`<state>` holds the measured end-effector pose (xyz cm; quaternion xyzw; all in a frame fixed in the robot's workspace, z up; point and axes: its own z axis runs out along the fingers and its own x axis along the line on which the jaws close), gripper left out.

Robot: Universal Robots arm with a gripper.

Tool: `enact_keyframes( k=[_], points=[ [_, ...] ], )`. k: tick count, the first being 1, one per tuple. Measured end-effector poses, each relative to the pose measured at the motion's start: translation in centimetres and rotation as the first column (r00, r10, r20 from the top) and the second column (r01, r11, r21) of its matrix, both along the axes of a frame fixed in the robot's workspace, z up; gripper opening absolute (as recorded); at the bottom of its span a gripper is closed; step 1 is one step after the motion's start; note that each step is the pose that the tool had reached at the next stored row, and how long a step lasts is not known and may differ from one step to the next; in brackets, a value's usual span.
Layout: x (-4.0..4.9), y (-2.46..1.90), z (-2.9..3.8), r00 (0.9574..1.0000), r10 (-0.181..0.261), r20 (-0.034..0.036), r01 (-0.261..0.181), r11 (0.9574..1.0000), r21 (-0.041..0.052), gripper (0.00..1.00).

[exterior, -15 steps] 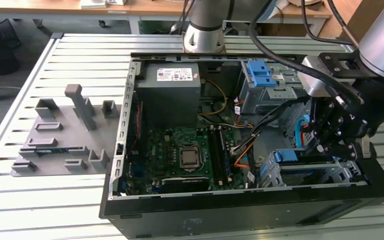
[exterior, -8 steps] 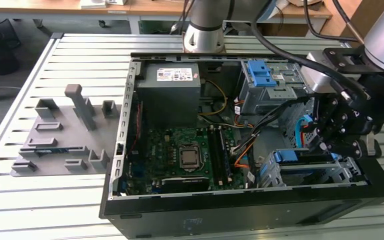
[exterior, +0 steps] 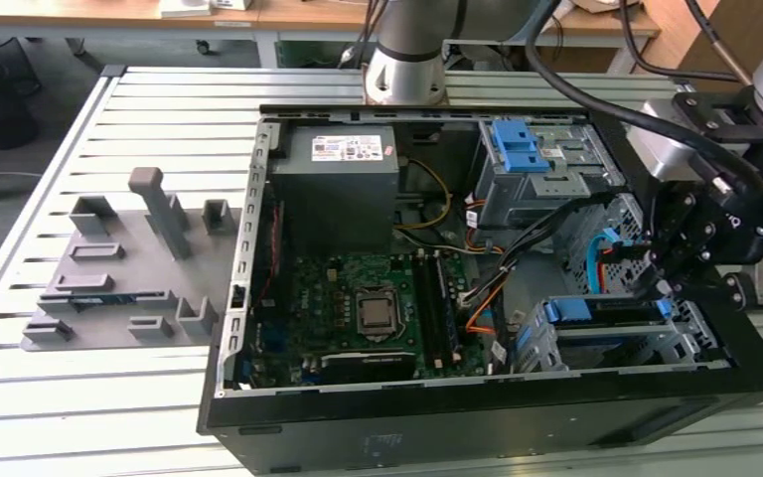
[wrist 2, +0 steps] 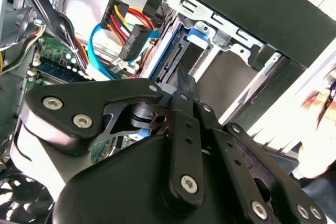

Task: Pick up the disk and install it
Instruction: 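Insert the first disk wire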

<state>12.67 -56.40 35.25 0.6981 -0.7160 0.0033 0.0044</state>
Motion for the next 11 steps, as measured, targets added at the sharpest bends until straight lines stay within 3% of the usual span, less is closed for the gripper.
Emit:
enact_keyframes(
  k=[11],
  points=[
    [0.16,0.33,1.14,1.0000,0.000,0.0000,0.000,1.0000,0.0002,0.11]
  ],
)
